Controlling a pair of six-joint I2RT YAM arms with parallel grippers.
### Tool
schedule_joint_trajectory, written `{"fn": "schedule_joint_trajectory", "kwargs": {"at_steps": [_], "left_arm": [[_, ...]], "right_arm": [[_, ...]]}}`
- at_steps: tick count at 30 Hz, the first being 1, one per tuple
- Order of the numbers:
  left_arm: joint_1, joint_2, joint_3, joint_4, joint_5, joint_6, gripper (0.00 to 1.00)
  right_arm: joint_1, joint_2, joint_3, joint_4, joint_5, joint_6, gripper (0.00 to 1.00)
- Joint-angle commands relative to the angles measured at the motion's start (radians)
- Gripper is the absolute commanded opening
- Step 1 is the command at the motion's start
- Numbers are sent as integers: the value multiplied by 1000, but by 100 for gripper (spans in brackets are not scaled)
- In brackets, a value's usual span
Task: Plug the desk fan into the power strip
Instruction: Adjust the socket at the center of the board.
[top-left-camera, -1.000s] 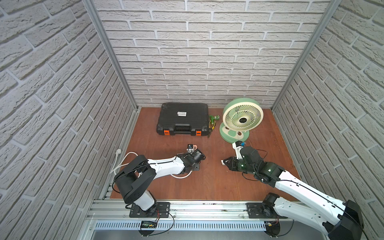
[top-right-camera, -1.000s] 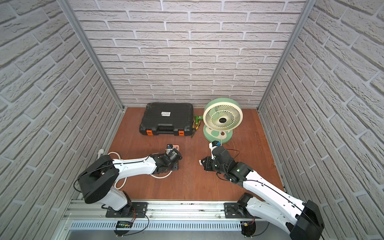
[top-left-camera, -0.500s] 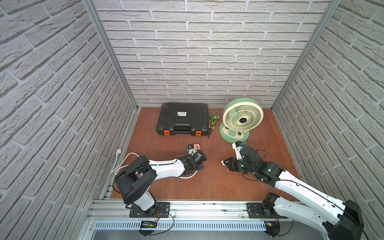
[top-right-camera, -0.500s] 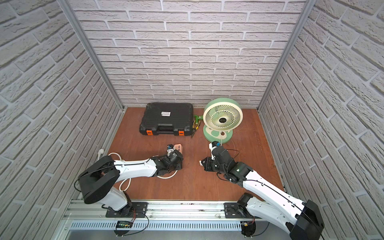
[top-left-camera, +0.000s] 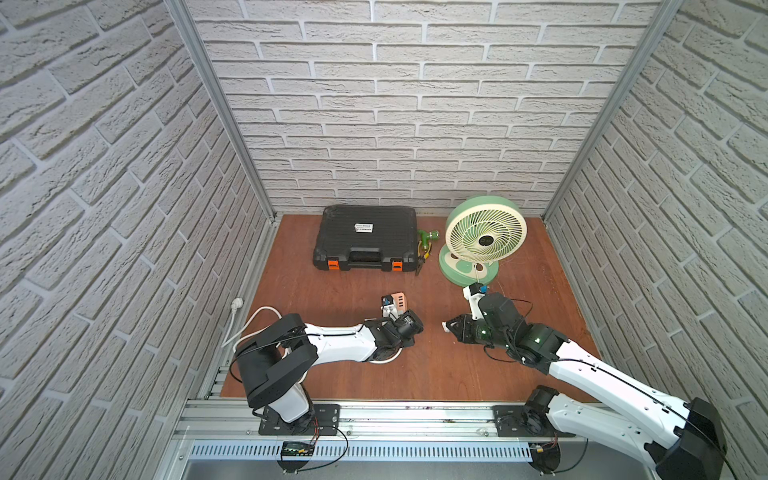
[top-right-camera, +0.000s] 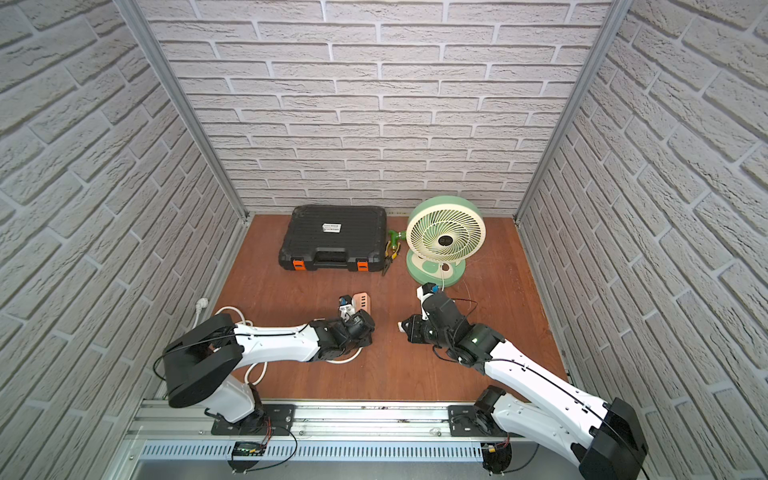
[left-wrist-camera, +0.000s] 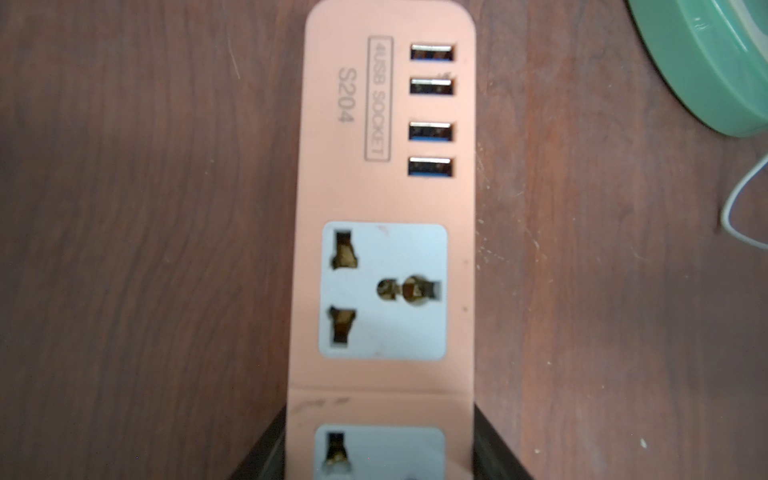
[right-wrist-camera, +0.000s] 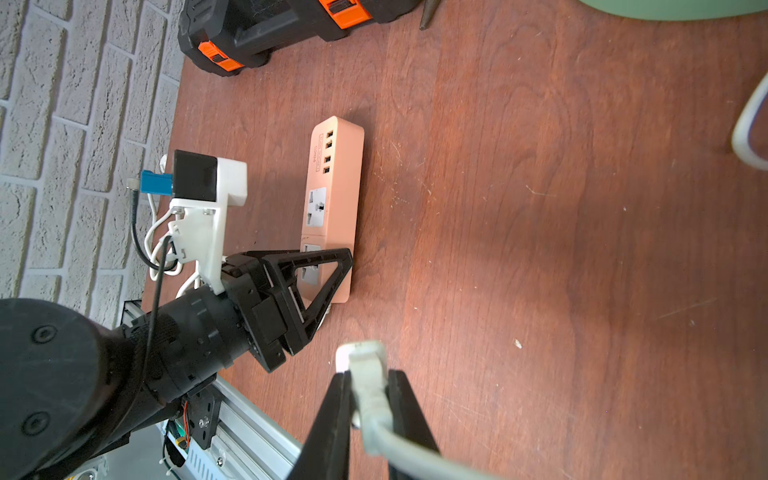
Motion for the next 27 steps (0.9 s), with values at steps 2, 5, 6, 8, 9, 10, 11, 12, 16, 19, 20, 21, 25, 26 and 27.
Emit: {"fn": "schedule_joint_trajectory", "kwargs": {"at_steps": [2,5,6,8,9,10,11,12,16,19,20,21,25,26,27], "left_arm": [[-9,41,5,-3,-86,-131,0],[-7,38,2,3,-92,-110,4],[-7,35,2,5,-94,-99,9],[-9,27,8,7,-98,-69,20],[-12,22,11,9,-102,-53,27],[-16,19,13,12,-107,-32,35],[-20,16,16,12,-114,-16,42],[-24,13,20,7,-123,-5,47],[-36,2,38,-21,-139,37,67],[-50,-9,70,-93,-176,69,77],[-54,-13,82,-122,-187,79,79],[-57,-16,91,-142,-195,87,80],[-68,-46,100,-203,-213,107,81],[-71,-58,96,-210,-216,114,81],[-73,-72,92,-219,-220,123,81]], "right_arm": [[10,-4,-3,28,9,-10,3],[11,-1,-3,27,12,-10,3],[10,2,-3,26,13,-10,3],[13,9,-3,28,14,-8,3],[13,14,0,28,13,-8,3],[13,19,3,28,11,-8,3],[15,24,7,26,11,-9,3],[15,28,10,24,11,-9,3],[20,28,12,24,15,-5,3],[20,25,15,20,17,-5,3],[20,24,18,17,18,-6,3],[22,24,21,13,18,-8,3],[23,18,32,2,19,-8,3],[23,16,34,0,21,-8,3],[25,13,34,-1,21,-8,3]]}}
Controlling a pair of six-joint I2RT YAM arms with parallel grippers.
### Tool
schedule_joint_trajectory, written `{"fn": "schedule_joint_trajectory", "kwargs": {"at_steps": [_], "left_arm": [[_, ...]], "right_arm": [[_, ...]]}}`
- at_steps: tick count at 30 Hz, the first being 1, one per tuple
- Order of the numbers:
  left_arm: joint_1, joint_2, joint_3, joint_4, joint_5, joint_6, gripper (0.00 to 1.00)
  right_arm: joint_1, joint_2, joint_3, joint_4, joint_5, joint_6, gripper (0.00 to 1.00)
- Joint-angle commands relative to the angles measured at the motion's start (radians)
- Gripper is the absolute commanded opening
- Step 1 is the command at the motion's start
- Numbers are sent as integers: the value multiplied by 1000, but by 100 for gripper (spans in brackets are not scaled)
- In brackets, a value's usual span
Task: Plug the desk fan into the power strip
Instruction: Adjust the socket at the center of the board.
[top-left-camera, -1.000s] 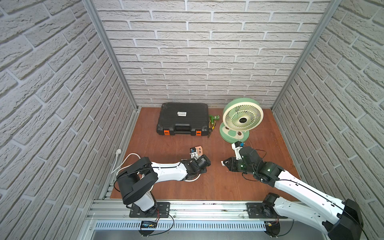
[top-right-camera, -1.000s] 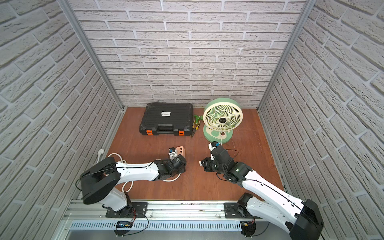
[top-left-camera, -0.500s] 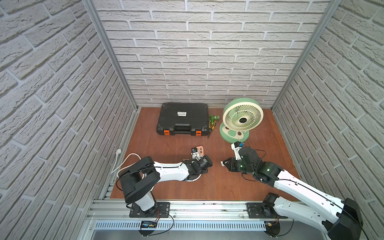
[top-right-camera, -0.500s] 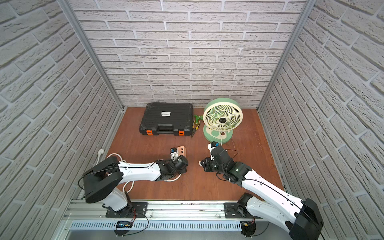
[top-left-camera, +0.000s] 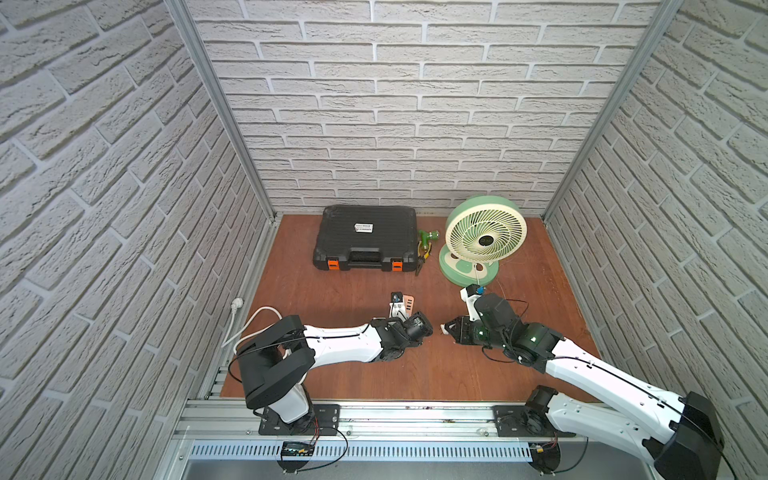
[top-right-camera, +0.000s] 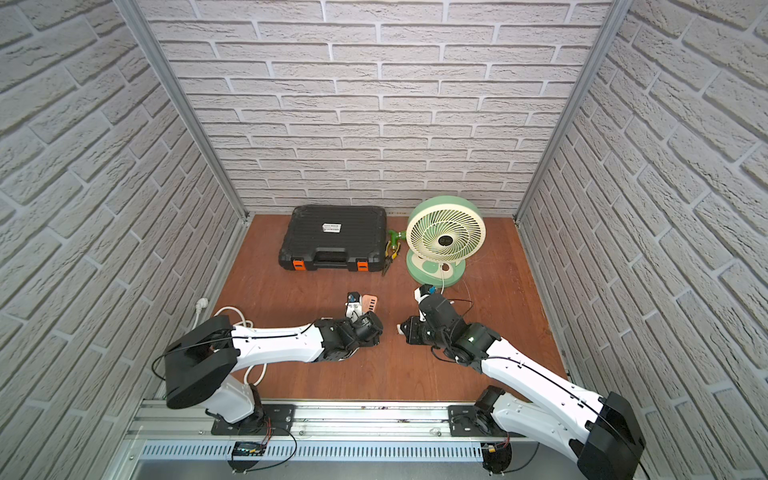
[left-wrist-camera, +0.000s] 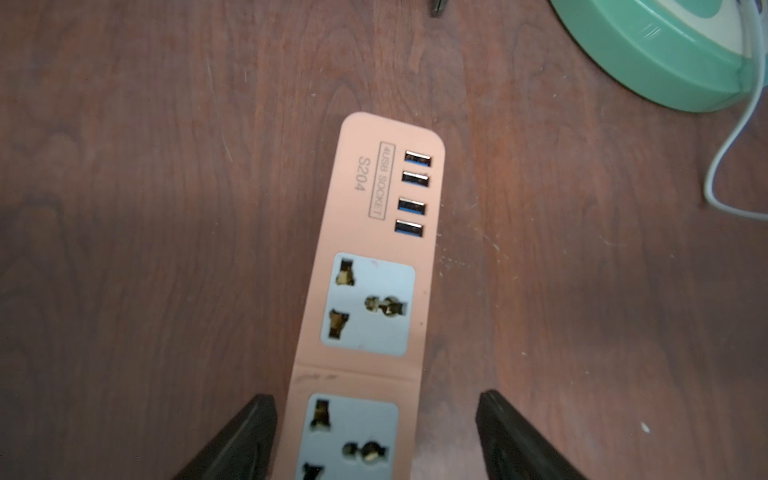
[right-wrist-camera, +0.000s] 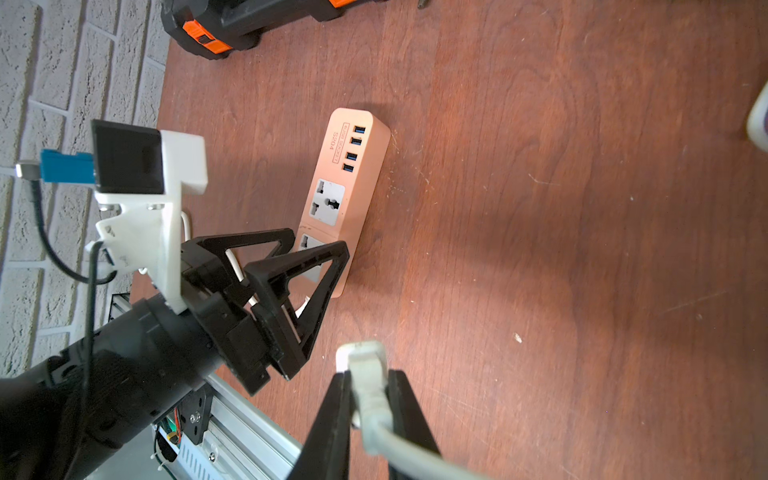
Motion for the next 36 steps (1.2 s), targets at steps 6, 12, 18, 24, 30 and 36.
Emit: {"fn": "schedule_joint_trajectory", "kwargs": {"at_steps": [6,12,18,24,30,36], "left_arm": [[-13,-157,-28,-95,-79,99,83],[-10,-342,-91,-151,-109,160,89],[51,-477,-183,-192,-76,165,89],[114,-542,-287,-106,28,155,81],[216,-520,-334,-82,92,113,30],[270,-451,-325,-29,96,140,0]], "right_arm": [[12,-19,19,9,20,-13,3],[15,3,30,27,16,-20,3],[25,38,37,62,5,-11,3],[45,69,50,79,16,-2,3],[58,96,71,76,27,4,3],[69,103,88,72,40,8,3]]}}
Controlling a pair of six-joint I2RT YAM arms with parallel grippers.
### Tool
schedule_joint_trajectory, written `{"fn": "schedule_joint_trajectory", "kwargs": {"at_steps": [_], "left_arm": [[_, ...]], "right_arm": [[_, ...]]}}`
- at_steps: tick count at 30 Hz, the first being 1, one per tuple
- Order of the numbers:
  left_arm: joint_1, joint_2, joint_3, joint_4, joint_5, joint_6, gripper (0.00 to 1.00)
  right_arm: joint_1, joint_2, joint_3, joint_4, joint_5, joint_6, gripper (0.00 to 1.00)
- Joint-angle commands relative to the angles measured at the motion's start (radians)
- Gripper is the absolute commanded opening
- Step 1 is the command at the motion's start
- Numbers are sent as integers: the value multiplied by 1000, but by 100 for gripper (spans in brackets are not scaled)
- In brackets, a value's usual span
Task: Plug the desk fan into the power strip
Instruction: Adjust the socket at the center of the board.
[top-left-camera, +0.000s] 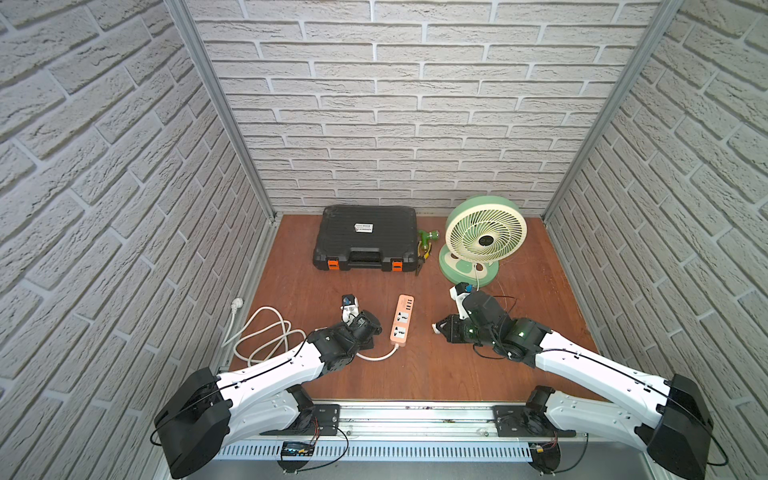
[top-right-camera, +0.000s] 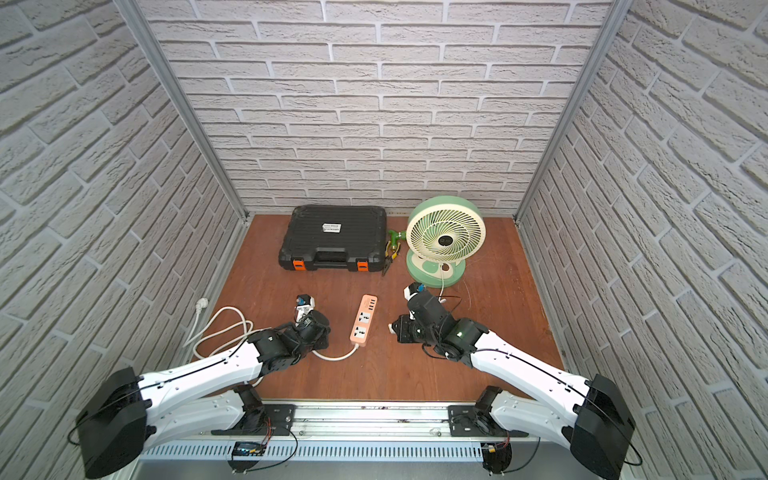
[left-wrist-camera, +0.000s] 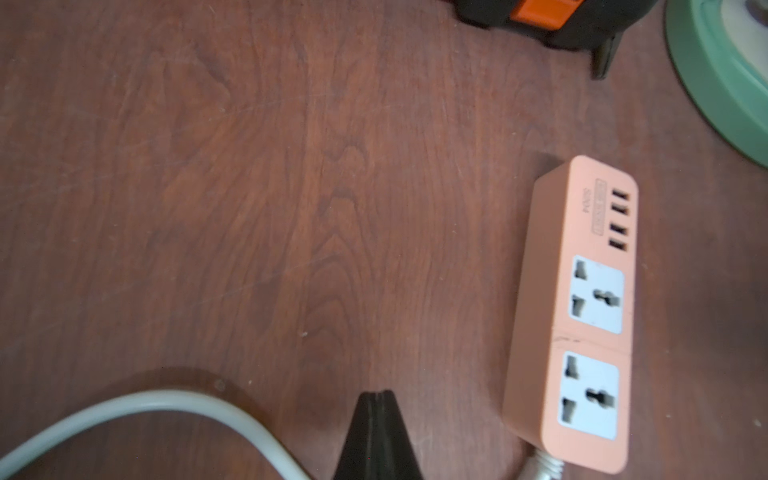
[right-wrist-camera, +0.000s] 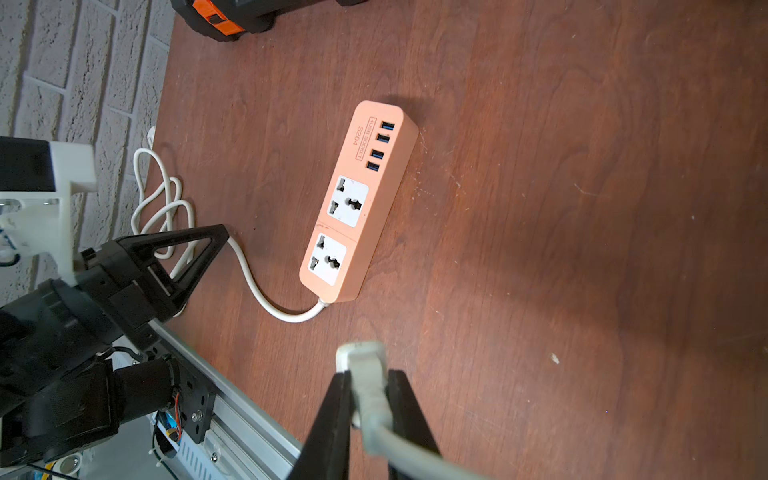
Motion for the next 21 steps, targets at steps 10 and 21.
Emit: {"fn": "schedule_joint_trajectory", "kwargs": {"at_steps": [10,21], "left_arm": [[18,175,-49,231,111,2,0],[10,278,-65,372,141,-39,0]], "right_arm": [[33,19,18,52,56,14,3],[51,30,27,62,112,4,3]]}}
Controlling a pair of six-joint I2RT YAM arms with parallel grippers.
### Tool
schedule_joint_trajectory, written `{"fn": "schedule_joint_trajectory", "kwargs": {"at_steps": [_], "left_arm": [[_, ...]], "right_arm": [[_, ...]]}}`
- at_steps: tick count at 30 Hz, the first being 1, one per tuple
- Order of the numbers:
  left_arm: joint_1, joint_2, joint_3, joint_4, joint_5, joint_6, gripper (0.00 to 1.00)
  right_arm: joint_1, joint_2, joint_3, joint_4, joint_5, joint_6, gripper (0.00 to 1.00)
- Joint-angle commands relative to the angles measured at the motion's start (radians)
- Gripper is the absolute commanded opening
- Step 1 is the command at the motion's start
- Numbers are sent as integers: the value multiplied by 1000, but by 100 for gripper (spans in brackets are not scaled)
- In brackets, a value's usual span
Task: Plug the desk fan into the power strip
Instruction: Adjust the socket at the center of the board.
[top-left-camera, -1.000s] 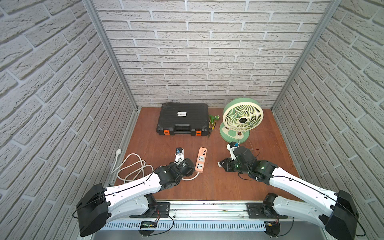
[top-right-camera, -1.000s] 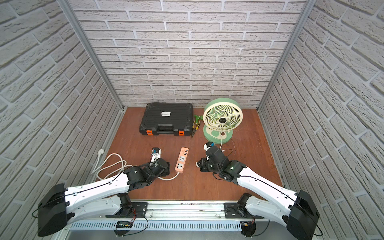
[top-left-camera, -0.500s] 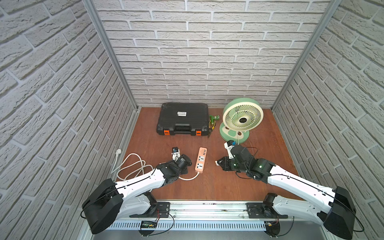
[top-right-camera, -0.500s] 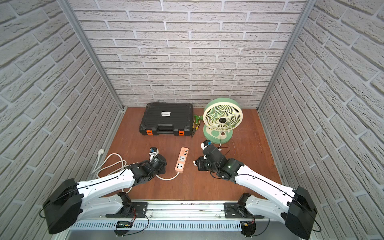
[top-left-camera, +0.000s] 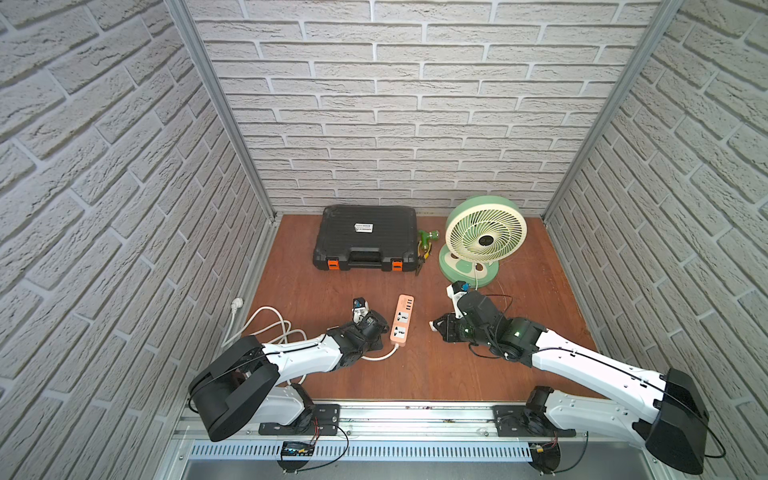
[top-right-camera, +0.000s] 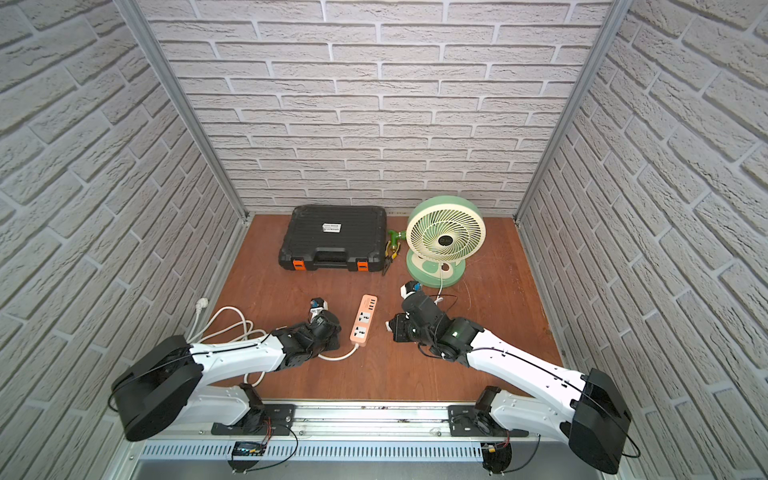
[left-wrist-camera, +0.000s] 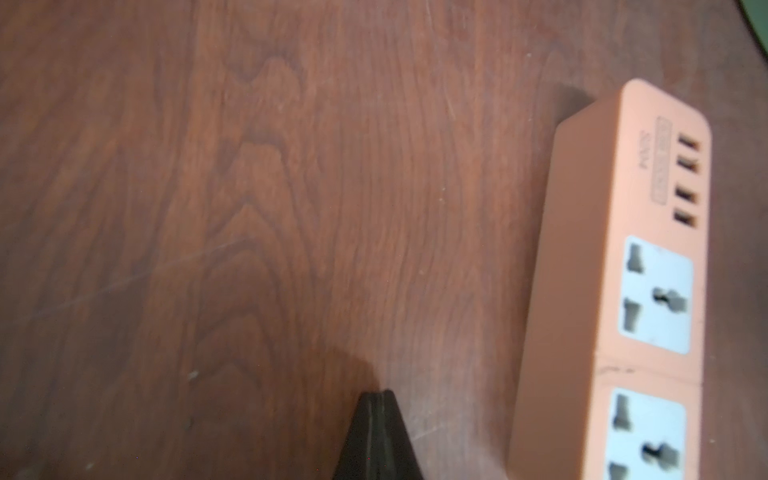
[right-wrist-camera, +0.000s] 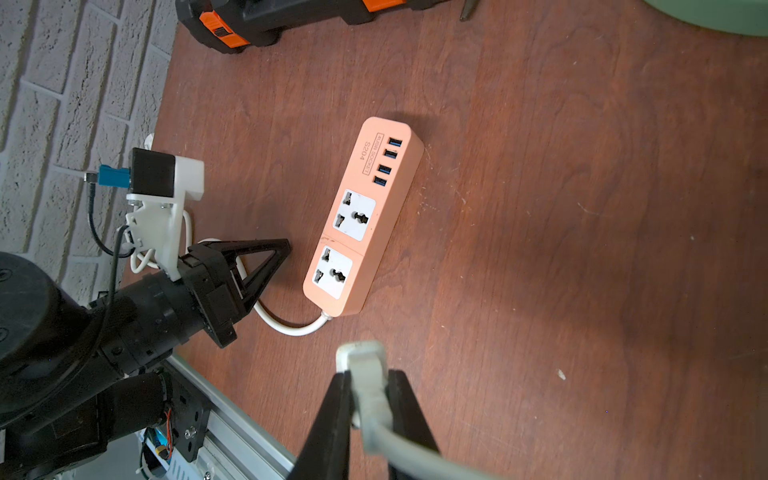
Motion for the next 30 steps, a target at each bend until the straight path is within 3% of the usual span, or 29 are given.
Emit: {"fn": "schedule_joint_trajectory", "kwargs": {"at_steps": [1,12,21,30], "left_arm": [[-5,36,-19,69,27,-23,0],[-42,63,-15,122,58,-26,0],[-116,46,13,67,12,-54,0],[-123,119,4,229,62,-14,0]], "right_arm": [[10,8,14,42,38,-3,3],[35,56,41,45,42,-4,3],[51,110,75,48,55,-8,3],[76,130,76,76,71,6,3]]}}
